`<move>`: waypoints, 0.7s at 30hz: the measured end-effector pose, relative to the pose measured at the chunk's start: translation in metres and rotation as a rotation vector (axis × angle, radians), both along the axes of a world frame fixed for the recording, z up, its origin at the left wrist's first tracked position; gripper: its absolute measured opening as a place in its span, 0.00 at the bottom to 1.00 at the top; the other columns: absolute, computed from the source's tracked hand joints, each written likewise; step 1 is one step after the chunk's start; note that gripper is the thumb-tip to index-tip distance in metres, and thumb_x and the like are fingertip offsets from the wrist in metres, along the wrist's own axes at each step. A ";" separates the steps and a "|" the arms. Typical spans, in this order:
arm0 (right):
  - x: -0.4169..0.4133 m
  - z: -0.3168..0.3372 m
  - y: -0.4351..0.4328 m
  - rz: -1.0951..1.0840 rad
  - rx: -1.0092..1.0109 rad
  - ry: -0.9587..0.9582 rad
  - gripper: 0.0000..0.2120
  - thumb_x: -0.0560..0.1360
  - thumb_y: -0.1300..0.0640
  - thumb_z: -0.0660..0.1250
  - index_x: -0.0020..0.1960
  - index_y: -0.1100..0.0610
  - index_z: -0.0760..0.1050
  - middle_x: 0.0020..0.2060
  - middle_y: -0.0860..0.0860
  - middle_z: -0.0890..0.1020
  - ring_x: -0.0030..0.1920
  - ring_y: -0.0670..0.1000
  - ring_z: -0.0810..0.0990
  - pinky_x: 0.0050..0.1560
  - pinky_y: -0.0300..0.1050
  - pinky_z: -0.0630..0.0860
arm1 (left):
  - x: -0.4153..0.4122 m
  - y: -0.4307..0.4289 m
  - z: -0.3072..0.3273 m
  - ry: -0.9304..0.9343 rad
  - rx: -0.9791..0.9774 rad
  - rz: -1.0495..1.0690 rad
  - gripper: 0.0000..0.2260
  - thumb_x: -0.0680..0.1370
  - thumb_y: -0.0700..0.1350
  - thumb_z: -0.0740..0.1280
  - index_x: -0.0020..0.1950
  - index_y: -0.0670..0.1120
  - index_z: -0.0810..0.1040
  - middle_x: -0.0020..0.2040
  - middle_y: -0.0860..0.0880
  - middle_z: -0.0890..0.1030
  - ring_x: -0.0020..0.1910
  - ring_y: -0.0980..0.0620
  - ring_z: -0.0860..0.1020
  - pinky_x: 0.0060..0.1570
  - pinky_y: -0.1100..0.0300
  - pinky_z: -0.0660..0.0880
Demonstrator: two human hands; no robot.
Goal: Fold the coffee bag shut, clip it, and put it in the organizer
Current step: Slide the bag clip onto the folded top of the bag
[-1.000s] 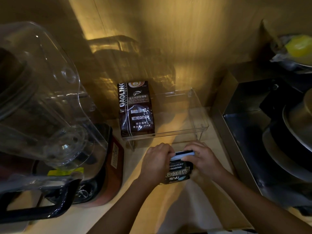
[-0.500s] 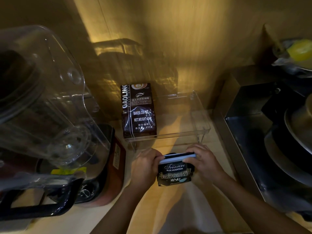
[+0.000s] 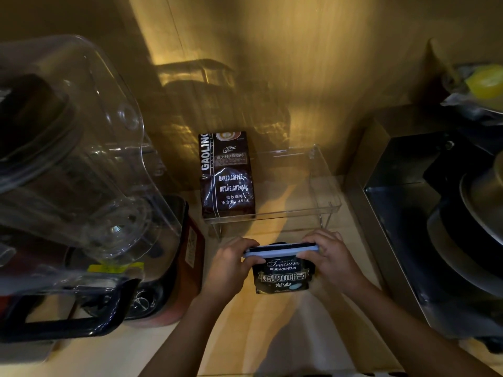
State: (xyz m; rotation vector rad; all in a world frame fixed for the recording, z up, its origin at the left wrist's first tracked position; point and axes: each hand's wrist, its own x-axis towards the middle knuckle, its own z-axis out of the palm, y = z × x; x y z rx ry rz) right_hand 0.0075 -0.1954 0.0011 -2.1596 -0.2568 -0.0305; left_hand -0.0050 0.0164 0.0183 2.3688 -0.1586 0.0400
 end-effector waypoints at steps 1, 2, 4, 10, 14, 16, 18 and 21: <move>0.000 0.000 0.000 -0.004 -0.005 0.000 0.05 0.68 0.63 0.72 0.44 0.60 0.78 0.41 0.49 0.77 0.45 0.38 0.67 0.48 0.46 0.64 | 0.000 0.000 -0.001 -0.001 -0.008 0.005 0.10 0.71 0.43 0.71 0.52 0.43 0.79 0.48 0.45 0.81 0.49 0.48 0.76 0.49 0.56 0.71; -0.001 -0.001 0.000 -0.009 -0.010 0.001 0.06 0.68 0.63 0.71 0.44 0.59 0.78 0.41 0.48 0.76 0.45 0.37 0.67 0.48 0.46 0.64 | -0.001 0.000 -0.001 -0.005 -0.017 0.006 0.10 0.71 0.43 0.71 0.51 0.43 0.79 0.47 0.45 0.81 0.48 0.48 0.76 0.48 0.56 0.71; -0.001 -0.002 0.000 -0.012 -0.030 -0.002 0.06 0.69 0.62 0.71 0.45 0.59 0.78 0.42 0.48 0.76 0.45 0.37 0.66 0.48 0.45 0.64 | -0.002 0.000 -0.002 -0.012 -0.028 0.008 0.08 0.71 0.42 0.71 0.49 0.44 0.80 0.46 0.46 0.81 0.46 0.50 0.76 0.46 0.60 0.70; 0.004 -0.002 -0.004 0.082 -0.235 -0.135 0.07 0.71 0.60 0.70 0.47 0.60 0.77 0.44 0.51 0.78 0.47 0.49 0.73 0.47 0.40 0.57 | -0.003 -0.001 -0.004 -0.027 -0.033 0.013 0.07 0.71 0.40 0.71 0.48 0.42 0.80 0.44 0.44 0.81 0.45 0.48 0.76 0.44 0.59 0.69; 0.010 0.006 -0.001 0.208 -0.460 -0.257 0.09 0.71 0.56 0.69 0.50 0.58 0.76 0.47 0.53 0.80 0.50 0.53 0.75 0.48 0.41 0.54 | -0.002 -0.005 -0.005 -0.046 0.009 0.015 0.07 0.72 0.41 0.70 0.49 0.43 0.80 0.46 0.45 0.81 0.46 0.49 0.76 0.44 0.60 0.68; 0.012 0.010 0.002 0.248 -0.506 -0.293 0.10 0.70 0.58 0.70 0.50 0.59 0.77 0.46 0.55 0.81 0.49 0.55 0.76 0.49 0.43 0.56 | -0.001 -0.006 -0.005 -0.055 0.040 0.024 0.08 0.72 0.42 0.70 0.50 0.44 0.79 0.47 0.45 0.81 0.47 0.48 0.76 0.45 0.57 0.70; 0.013 0.013 0.007 0.254 -0.528 -0.297 0.11 0.70 0.57 0.70 0.51 0.60 0.76 0.46 0.55 0.81 0.49 0.55 0.76 0.49 0.44 0.58 | -0.002 -0.005 -0.005 -0.071 0.064 0.031 0.08 0.72 0.43 0.70 0.50 0.44 0.79 0.47 0.46 0.81 0.47 0.47 0.77 0.46 0.54 0.73; 0.011 0.012 0.015 0.251 -0.537 -0.288 0.11 0.72 0.54 0.68 0.51 0.59 0.76 0.48 0.53 0.80 0.49 0.53 0.74 0.49 0.42 0.56 | -0.005 -0.006 -0.005 -0.109 0.129 0.014 0.08 0.73 0.45 0.69 0.51 0.45 0.79 0.47 0.46 0.81 0.47 0.47 0.77 0.46 0.53 0.73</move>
